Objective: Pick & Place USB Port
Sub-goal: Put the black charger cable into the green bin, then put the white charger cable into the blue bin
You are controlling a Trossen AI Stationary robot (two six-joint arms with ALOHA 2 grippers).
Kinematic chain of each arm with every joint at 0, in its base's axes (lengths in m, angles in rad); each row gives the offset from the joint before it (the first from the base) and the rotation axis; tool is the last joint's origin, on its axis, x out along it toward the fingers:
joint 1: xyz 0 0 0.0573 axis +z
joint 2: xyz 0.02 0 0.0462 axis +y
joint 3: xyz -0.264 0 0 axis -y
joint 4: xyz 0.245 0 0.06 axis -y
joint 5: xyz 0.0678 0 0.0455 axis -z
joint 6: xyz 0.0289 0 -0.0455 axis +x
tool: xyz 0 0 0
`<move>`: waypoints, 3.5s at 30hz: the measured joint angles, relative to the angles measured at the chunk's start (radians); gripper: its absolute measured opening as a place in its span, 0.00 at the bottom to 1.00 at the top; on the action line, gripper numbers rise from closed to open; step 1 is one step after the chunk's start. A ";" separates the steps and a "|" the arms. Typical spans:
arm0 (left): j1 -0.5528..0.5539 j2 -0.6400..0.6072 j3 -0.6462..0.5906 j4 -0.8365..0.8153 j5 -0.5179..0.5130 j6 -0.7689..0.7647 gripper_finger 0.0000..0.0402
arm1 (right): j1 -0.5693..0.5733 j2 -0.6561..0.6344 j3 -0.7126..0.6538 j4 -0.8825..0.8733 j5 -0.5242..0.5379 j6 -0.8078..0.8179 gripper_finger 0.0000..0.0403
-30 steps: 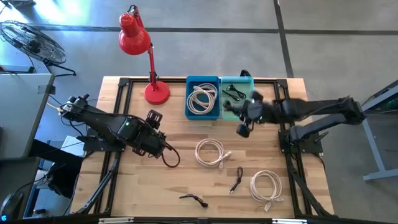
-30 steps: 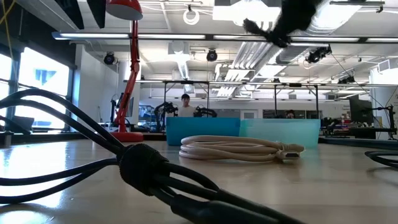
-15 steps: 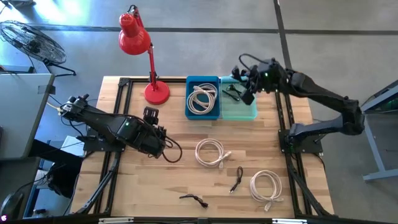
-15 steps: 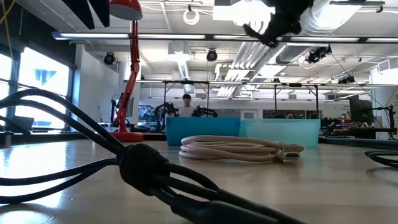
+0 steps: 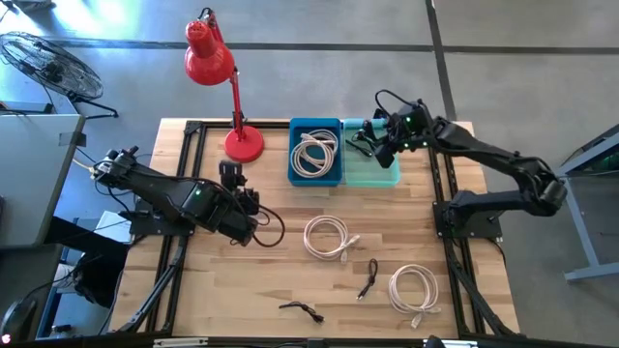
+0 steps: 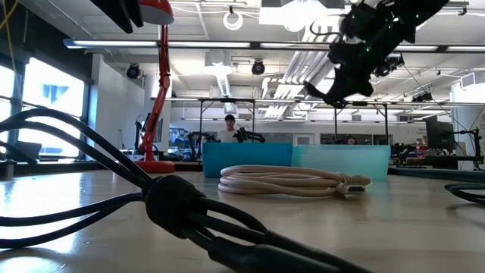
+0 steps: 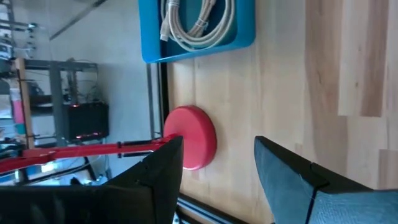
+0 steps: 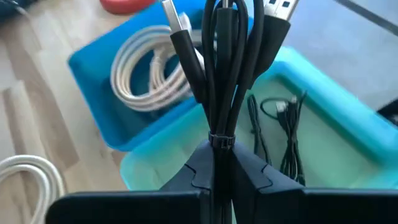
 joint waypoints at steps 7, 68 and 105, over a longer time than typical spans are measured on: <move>0.000 0.000 0.000 0.000 -0.026 0.069 0.47 | 0.008 0.000 -0.155 0.106 0.016 0.028 0.04; 0.325 0.250 0.000 0.558 0.796 1.007 0.47 | 0.284 -0.344 -0.094 0.171 -0.484 -0.186 0.38; 0.275 0.607 0.000 0.816 0.839 1.802 0.47 | 0.542 -0.343 -0.095 0.130 -0.330 -0.105 0.38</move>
